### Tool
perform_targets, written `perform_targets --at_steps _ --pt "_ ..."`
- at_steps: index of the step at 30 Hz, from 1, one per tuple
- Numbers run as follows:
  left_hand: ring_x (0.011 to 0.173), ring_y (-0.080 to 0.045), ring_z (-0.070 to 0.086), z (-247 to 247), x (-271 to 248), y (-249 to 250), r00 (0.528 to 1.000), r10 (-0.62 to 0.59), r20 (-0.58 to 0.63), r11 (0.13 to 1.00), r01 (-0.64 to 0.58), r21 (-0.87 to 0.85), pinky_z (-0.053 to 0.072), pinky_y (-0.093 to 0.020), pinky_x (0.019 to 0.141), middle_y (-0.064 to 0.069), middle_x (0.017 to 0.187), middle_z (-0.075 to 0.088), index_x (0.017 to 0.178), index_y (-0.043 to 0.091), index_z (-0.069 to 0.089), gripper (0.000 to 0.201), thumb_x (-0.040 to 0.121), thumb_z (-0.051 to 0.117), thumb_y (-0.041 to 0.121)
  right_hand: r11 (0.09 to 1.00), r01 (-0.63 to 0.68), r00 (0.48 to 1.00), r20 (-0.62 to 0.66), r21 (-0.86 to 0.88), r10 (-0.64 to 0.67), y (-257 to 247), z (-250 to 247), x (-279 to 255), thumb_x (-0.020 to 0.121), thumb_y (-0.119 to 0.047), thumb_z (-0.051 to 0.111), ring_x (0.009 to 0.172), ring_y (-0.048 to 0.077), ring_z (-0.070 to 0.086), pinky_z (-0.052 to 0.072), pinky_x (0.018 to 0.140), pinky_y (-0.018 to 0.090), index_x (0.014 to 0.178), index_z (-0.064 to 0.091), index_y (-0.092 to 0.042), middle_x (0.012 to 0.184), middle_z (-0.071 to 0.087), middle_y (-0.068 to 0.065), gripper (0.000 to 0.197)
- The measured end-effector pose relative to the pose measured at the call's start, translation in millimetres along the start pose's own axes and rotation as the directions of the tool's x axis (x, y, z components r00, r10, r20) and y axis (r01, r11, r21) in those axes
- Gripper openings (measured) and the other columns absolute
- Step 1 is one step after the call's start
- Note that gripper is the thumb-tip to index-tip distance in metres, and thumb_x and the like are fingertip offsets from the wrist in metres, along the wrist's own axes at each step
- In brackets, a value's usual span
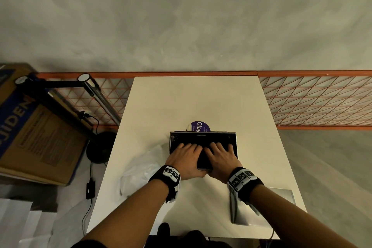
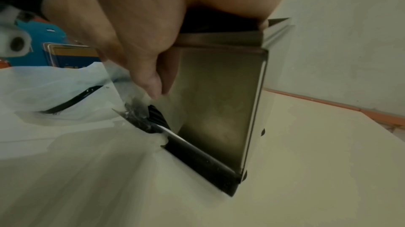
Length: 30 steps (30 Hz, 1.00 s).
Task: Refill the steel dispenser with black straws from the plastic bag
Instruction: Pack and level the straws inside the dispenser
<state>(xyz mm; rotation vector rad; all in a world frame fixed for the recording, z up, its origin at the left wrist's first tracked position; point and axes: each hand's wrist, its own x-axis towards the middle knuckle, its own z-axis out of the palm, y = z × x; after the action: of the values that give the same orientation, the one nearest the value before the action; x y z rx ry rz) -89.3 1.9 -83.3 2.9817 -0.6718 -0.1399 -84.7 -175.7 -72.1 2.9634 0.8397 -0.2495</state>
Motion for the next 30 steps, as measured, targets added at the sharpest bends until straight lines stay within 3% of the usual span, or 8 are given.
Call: perform_targets --at_steps 4,8,12,15,20,23,30 --pt "0.108 -0.021 0.057 3.1 1.0 -0.6 1.0 -0.006 0.013 1.0 0.006 0.007 0.04 -0.04 0.098 0.001 0.118 0.061 0.124 0.019 0.053 0.079 0.072 0.052 0.078 1.0 0.012 0.999 -0.052 0.005 -0.011 2.9 -1.4 -3.4 0.053 -0.051 0.075 0.101 0.03 0.054 0.044 0.083 0.051 0.13 0.051 -0.019 0.117 0.053 0.006 0.086" --pt "0.115 -0.02 0.053 6.6 0.9 0.2 1.0 -0.017 0.016 1.0 0.018 -0.021 0.04 -0.041 0.099 0.003 0.125 0.056 0.13 0.023 0.051 0.085 0.069 0.047 0.082 1.0 0.028 0.997 -0.071 0.009 -0.027 4.1 -2.3 -10.1 0.056 -0.05 0.075 0.098 0.031 0.053 0.044 0.079 0.048 0.126 0.052 -0.021 0.116 0.054 0.007 0.079" --pt "0.119 -0.02 0.051 5.0 1.0 0.2 1.0 -0.014 0.008 0.999 0.014 -0.045 0.039 -0.041 0.102 0.005 0.13 0.052 0.134 0.024 0.048 0.088 0.068 0.046 0.081 0.999 0.042 0.999 -0.021 0.019 -0.042 1.7 3.9 -10.6 0.057 -0.047 0.075 0.094 0.03 0.056 0.046 0.073 0.045 0.122 0.051 -0.019 0.113 0.055 0.006 0.075" --pt "0.12 -0.019 0.05 4.7 -1.5 0.3 0.999 0.012 -0.035 0.998 -0.014 -0.068 0.039 -0.04 0.102 0.004 0.133 0.049 0.135 0.022 0.049 0.086 0.07 0.049 0.079 1.0 0.022 0.999 0.045 0.017 -0.023 0.3 5.9 -3.7 0.062 -0.044 0.072 0.103 0.03 0.056 0.046 0.08 0.047 0.128 0.048 -0.018 0.121 0.053 0.007 0.075" --pt "0.111 -0.021 0.051 4.9 -5.1 0.2 0.991 0.036 -0.126 0.999 -0.04 -0.026 0.041 -0.04 0.095 0.002 0.124 0.052 0.125 0.021 0.056 0.077 0.073 0.054 0.077 1.0 0.01 0.998 0.062 0.018 -0.011 2.8 6.7 3.2 0.071 -0.048 0.066 0.12 0.031 0.047 0.038 0.096 0.052 0.144 0.035 -0.021 0.132 0.046 0.008 0.084" --pt "0.109 -0.021 0.052 2.3 -4.5 0.4 0.994 0.029 -0.108 0.999 -0.031 -0.016 0.041 -0.04 0.094 0.003 0.121 0.059 0.124 0.02 0.054 0.075 0.074 0.053 0.076 0.999 -0.012 0.999 0.035 0.03 0.011 3.5 8.6 3.2 0.068 -0.051 0.066 0.117 0.03 0.048 0.038 0.096 0.054 0.148 0.032 -0.021 0.131 0.047 0.007 0.092" --pt "0.107 -0.021 0.051 -0.5 2.8 0.0 0.999 -0.017 -0.046 1.0 0.016 -0.021 0.038 -0.04 0.092 0.005 0.115 0.065 0.123 0.019 0.051 0.078 0.071 0.055 0.077 0.998 0.026 0.993 -0.116 0.056 -0.02 8.2 6.9 0.1 0.058 -0.052 0.074 0.109 0.03 0.052 0.044 0.09 0.052 0.139 0.044 -0.02 0.124 0.051 0.006 0.091"
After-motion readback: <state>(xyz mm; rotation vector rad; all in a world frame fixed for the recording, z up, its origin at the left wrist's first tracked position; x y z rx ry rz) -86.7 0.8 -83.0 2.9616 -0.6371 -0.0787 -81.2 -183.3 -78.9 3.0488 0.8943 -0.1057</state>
